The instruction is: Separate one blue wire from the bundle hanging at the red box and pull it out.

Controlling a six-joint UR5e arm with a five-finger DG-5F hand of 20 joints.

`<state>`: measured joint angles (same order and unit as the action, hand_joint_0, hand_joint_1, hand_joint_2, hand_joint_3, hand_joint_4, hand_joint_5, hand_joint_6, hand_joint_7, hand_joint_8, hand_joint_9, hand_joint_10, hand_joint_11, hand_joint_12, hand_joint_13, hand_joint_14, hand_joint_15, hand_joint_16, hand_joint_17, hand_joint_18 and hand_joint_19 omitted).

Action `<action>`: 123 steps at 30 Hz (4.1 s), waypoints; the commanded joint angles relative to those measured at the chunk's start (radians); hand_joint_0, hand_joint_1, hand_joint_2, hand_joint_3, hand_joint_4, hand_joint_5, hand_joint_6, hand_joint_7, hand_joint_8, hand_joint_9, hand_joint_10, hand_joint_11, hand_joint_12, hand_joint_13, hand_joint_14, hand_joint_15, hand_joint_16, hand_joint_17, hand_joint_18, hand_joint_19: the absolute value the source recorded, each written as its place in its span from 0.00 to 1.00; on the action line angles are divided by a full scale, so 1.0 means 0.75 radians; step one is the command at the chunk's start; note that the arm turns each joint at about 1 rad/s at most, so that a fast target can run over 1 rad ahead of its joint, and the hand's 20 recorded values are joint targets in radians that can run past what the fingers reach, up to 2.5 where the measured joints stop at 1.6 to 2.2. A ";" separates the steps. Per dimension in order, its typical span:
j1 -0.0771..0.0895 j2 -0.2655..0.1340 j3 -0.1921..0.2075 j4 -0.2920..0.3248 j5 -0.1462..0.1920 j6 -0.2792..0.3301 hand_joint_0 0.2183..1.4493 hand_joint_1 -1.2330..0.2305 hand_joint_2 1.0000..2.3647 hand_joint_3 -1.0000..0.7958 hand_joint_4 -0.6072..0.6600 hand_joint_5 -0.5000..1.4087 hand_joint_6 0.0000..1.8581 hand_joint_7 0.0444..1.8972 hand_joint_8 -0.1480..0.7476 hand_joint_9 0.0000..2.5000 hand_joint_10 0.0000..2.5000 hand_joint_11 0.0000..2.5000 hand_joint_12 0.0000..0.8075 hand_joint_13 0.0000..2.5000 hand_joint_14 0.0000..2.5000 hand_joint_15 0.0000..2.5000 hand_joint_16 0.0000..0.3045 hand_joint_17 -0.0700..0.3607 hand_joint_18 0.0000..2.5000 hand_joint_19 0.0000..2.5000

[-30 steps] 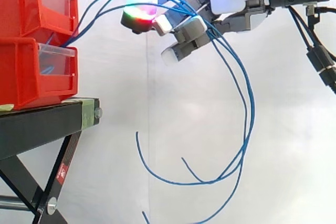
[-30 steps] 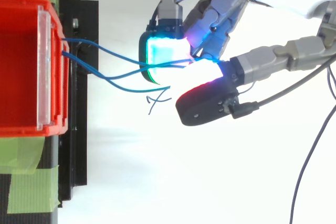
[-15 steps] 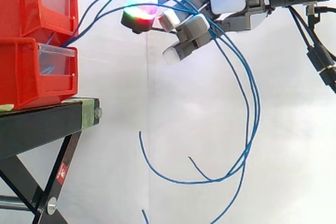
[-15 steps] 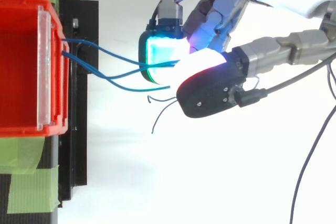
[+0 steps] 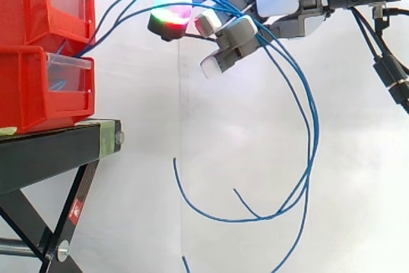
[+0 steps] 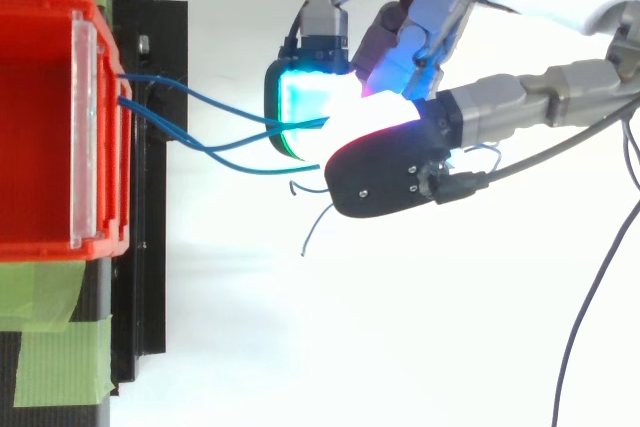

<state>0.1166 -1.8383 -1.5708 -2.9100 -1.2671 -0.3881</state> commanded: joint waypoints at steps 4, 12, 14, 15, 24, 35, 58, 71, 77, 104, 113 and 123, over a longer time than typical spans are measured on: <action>0.000 0.001 0.000 0.000 0.000 0.000 0.30 0.22 0.02 0.49 0.61 0.17 0.49 0.53 0.59 0.43 0.01 0.37 0.56 0.55 0.01 0.52 0.18 0.45 0.33 0.19; 0.000 0.001 0.000 0.002 0.000 0.000 0.32 0.17 0.02 0.45 0.67 0.14 0.50 0.49 0.56 0.31 0.01 0.36 0.56 0.51 0.01 0.49 0.20 0.48 0.32 0.16; 0.000 -0.001 0.000 0.002 0.000 0.002 0.32 0.15 0.01 0.42 0.69 0.14 0.50 0.49 0.57 0.30 0.01 0.36 0.56 0.50 0.01 0.49 0.20 0.48 0.32 0.16; 0.000 0.001 0.000 0.002 0.000 0.000 0.32 0.15 0.01 0.41 0.70 0.14 0.50 0.48 0.57 0.30 0.01 0.36 0.57 0.50 0.01 0.49 0.20 0.48 0.31 0.16; 0.000 0.001 -0.002 0.002 0.000 0.000 0.28 0.21 0.01 0.34 0.69 0.15 0.49 0.47 0.59 0.35 0.01 0.37 0.57 0.51 0.01 0.48 0.20 0.48 0.32 0.18; 0.000 -0.001 0.000 0.000 0.000 0.000 0.23 0.43 0.01 0.33 0.67 0.17 0.48 0.48 0.64 0.45 0.01 0.36 0.61 0.57 0.01 0.49 0.20 0.48 0.36 0.20; 0.000 0.001 0.000 0.000 0.000 0.000 0.30 0.32 0.02 0.49 0.58 0.19 0.48 0.54 0.65 0.54 0.01 0.38 0.58 0.60 0.01 0.51 0.17 0.43 0.40 0.21; 0.000 0.001 -0.002 0.002 0.000 0.000 0.30 0.22 0.01 0.55 0.62 0.17 0.50 0.50 0.63 0.43 0.01 0.37 0.67 0.51 0.01 0.45 0.22 0.52 0.35 0.17; 0.000 0.001 0.000 0.002 0.000 0.000 0.29 0.21 0.01 0.53 0.63 0.16 0.50 0.49 0.60 0.39 0.01 0.37 0.66 0.48 0.01 0.45 0.23 0.53 0.33 0.16; 0.000 0.001 0.000 0.002 0.000 0.000 0.29 0.20 0.02 0.47 0.64 0.15 0.50 0.49 0.55 0.49 0.01 0.57 0.55 0.52 0.01 0.53 0.20 0.48 0.30 0.17; 0.000 -0.001 0.000 0.002 0.000 0.000 0.28 0.23 0.02 0.45 0.64 0.15 0.50 0.49 0.53 0.55 0.00 0.65 0.52 0.58 0.00 0.59 0.20 0.48 0.32 0.19; 0.000 -0.001 0.000 0.002 0.000 0.000 0.30 0.20 0.01 0.41 0.64 0.15 0.50 0.50 0.53 0.53 0.00 0.64 0.52 0.57 0.00 0.59 0.20 0.48 0.32 0.18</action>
<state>0.1166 -1.8384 -1.5709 -2.9084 -1.2671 -0.3881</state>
